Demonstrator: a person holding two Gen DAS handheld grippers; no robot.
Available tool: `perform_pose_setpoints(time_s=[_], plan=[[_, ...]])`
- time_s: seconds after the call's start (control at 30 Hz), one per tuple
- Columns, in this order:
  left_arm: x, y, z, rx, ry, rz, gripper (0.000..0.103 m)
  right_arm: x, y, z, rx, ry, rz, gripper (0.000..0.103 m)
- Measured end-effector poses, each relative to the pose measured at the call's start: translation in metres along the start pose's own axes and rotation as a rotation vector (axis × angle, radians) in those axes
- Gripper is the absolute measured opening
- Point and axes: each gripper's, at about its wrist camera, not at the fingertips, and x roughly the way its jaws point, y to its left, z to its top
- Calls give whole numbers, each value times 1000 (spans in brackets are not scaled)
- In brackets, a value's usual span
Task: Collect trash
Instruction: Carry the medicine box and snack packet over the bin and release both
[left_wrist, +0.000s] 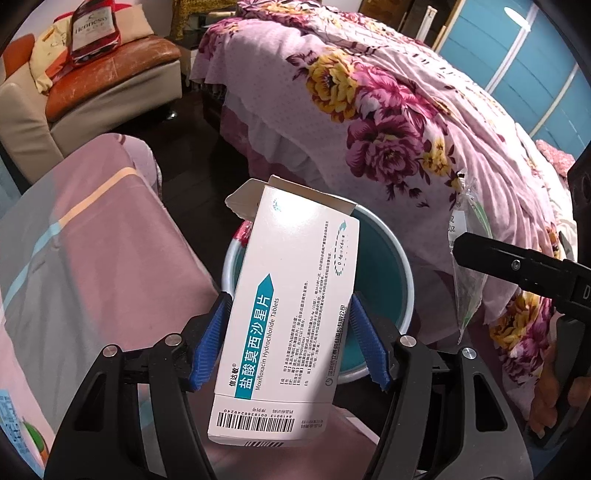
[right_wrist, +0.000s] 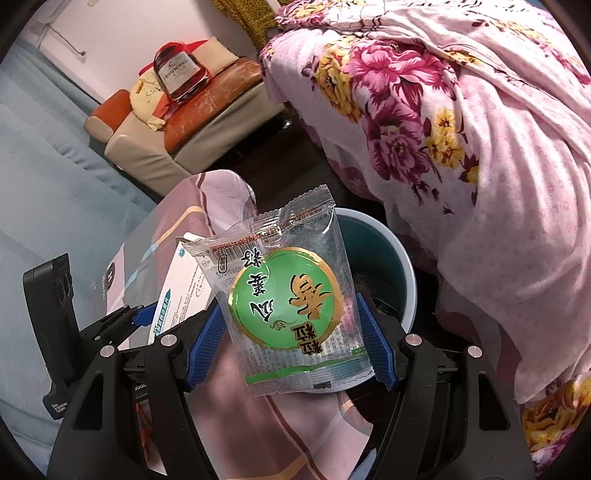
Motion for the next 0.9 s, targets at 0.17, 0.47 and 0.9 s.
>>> perform_pose_setpoints(time_s=[0.17, 0.47, 0.9], plan=[[7, -2, 7, 5, 8, -9, 67, 3, -3, 3, 7, 6, -13, 66], [9, -2, 13, 3, 3, 3, 82, 7, -6, 6, 15, 13, -29, 66], [4, 21, -3, -52, 33, 5, 82, 21, 3, 6, -2, 43, -36, 66]])
